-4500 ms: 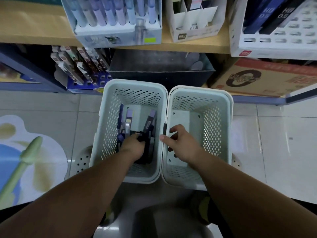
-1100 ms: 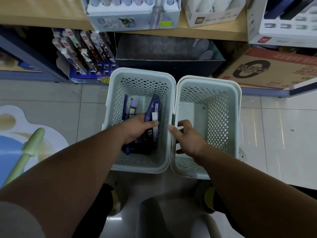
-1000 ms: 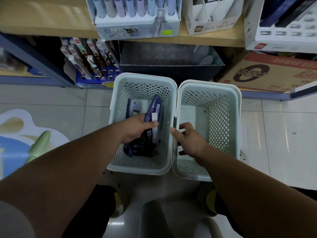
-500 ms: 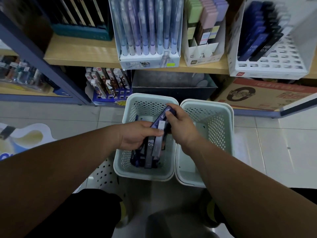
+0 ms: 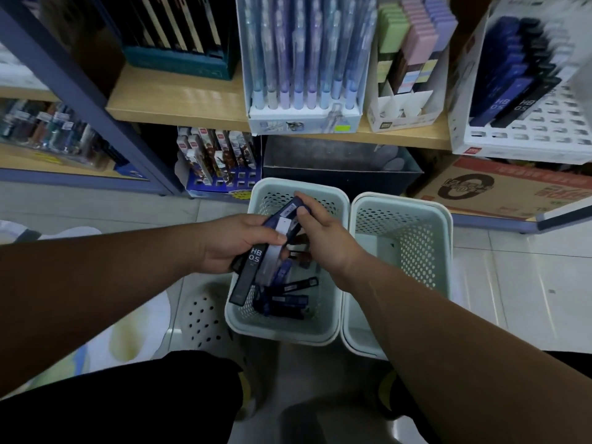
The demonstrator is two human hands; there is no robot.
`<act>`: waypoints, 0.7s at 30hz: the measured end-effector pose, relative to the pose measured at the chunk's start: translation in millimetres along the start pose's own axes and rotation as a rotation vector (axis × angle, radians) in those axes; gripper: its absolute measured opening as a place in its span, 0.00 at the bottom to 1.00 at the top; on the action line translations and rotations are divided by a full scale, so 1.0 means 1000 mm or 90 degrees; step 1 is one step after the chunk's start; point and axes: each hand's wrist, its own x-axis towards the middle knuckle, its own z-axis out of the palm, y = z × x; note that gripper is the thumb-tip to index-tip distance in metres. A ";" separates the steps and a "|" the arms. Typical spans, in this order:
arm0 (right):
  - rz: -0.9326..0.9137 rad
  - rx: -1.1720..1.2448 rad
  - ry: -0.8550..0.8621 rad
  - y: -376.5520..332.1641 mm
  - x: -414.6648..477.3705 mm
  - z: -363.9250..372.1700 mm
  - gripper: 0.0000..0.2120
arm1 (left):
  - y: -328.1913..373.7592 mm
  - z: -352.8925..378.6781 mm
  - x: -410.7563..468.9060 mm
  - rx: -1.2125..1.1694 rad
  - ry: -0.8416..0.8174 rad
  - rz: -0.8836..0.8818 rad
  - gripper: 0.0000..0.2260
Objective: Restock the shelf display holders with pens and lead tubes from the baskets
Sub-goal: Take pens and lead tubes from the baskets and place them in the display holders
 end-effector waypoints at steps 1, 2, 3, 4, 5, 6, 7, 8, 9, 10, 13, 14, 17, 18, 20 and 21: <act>0.020 0.005 -0.007 0.002 0.004 0.004 0.20 | -0.001 -0.008 -0.005 0.001 0.010 -0.003 0.11; 0.043 0.012 0.000 0.006 0.008 0.007 0.22 | -0.003 -0.015 -0.009 -0.003 0.018 -0.005 0.10; 0.070 0.019 0.025 0.012 0.013 0.009 0.23 | -0.005 -0.023 -0.012 -0.008 0.026 -0.005 0.08; 0.098 0.021 0.056 0.019 0.018 0.010 0.24 | -0.007 -0.030 -0.015 -0.013 0.039 -0.001 0.08; 0.128 0.005 0.085 0.028 0.024 0.010 0.24 | -0.010 -0.038 -0.017 -0.021 0.052 0.005 0.08; 0.156 -0.040 0.094 0.037 0.031 0.010 0.22 | -0.013 -0.045 -0.019 -0.032 0.063 0.012 0.09; 0.181 -0.102 0.079 0.048 0.037 0.013 0.20 | -0.017 -0.052 -0.019 -0.045 0.072 0.019 0.11; 0.206 -0.152 0.050 0.057 0.043 0.017 0.16 | -0.021 -0.058 -0.020 -0.057 0.083 0.025 0.11; 0.232 -0.177 0.028 0.066 0.048 0.022 0.13 | -0.026 -0.063 -0.021 -0.070 0.096 0.030 0.11; 0.260 -0.188 0.010 0.075 0.053 0.028 0.11 | -0.030 -0.068 -0.021 -0.085 0.110 0.032 0.10; 0.333 -0.222 -0.009 0.101 0.065 0.045 0.17 | -0.043 -0.080 -0.022 -0.106 0.131 0.031 0.07; 0.338 -0.239 -0.007 0.109 0.068 0.050 0.17 | -0.046 -0.083 -0.023 -0.104 0.133 0.032 0.07; 0.347 -0.264 -0.004 0.129 0.076 0.065 0.17 | -0.050 -0.090 -0.023 -0.108 0.131 0.030 0.07; 0.345 -0.258 0.010 0.135 0.078 0.068 0.19 | -0.050 -0.090 -0.022 -0.106 0.128 0.031 0.07; 0.340 -0.231 0.036 0.145 0.081 0.075 0.23 | -0.048 -0.090 -0.019 -0.099 0.122 0.033 0.07; 0.340 -0.225 0.028 0.149 0.083 0.078 0.26 | -0.046 -0.091 -0.018 -0.096 0.122 0.036 0.07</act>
